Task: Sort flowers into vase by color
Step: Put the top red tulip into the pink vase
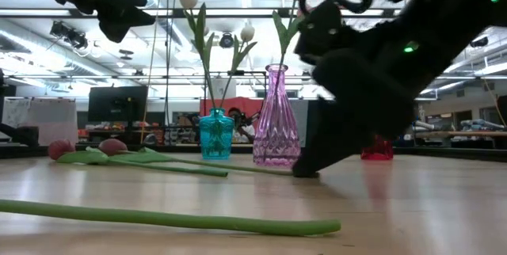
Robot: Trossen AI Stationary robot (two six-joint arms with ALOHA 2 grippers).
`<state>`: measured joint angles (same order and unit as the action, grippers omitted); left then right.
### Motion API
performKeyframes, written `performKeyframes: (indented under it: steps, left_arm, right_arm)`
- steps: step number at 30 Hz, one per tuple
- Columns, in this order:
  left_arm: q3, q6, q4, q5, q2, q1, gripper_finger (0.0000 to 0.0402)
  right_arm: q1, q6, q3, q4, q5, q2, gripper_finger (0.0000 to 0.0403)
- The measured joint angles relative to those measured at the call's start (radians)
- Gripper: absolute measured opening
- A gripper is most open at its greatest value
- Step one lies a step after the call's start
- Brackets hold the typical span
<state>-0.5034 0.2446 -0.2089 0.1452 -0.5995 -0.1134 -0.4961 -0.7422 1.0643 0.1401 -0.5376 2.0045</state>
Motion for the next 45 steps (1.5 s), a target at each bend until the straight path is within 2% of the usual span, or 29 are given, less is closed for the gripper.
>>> performKeyframes:
  steps: [3, 8, 17, 25, 32, 38, 45]
  left_arm:
    - [0.000, 0.021, 0.009, 0.000, -0.001, -0.013, 0.0197]
    - [0.037, 0.068, 0.099, 0.000, -0.033, -0.049, 0.0197]
    - [0.231, 0.173, 0.455, 0.000, -0.125, -0.098, 0.0197]
    - [0.363, 0.258, 0.866, -0.002, -0.252, -0.116, 0.0197]
    - [0.366, 0.232, 1.088, 0.026, -0.338, -0.118, 0.0197]
    - [0.364, 0.156, 1.320, 0.033, -0.391, -0.118, 0.0197]
    - [0.298, 0.061, 1.339, 0.042, -0.396, -0.117, 0.0197]
  right_arm:
    - [-0.008, 0.001, -0.008, 0.072, -0.033, -0.059, 0.0002]
    - [-0.012, 0.020, -0.004, 0.088, -0.173, -0.171, 0.0002]
    - [-0.013, 0.140, -0.003, 0.028, -0.315, -0.277, 0.0001]
    - [-0.020, 0.365, -0.002, -0.225, -0.470, -0.273, 0.0000]
    - [-0.023, 0.550, -0.002, -0.451, -0.458, -0.271, 0.0000]
    - [-0.023, 0.596, -0.001, -0.491, -0.435, -0.271, 0.0000]
    - [-0.023, 0.601, -0.001, -0.490, -0.430, -0.271, 0.0000]
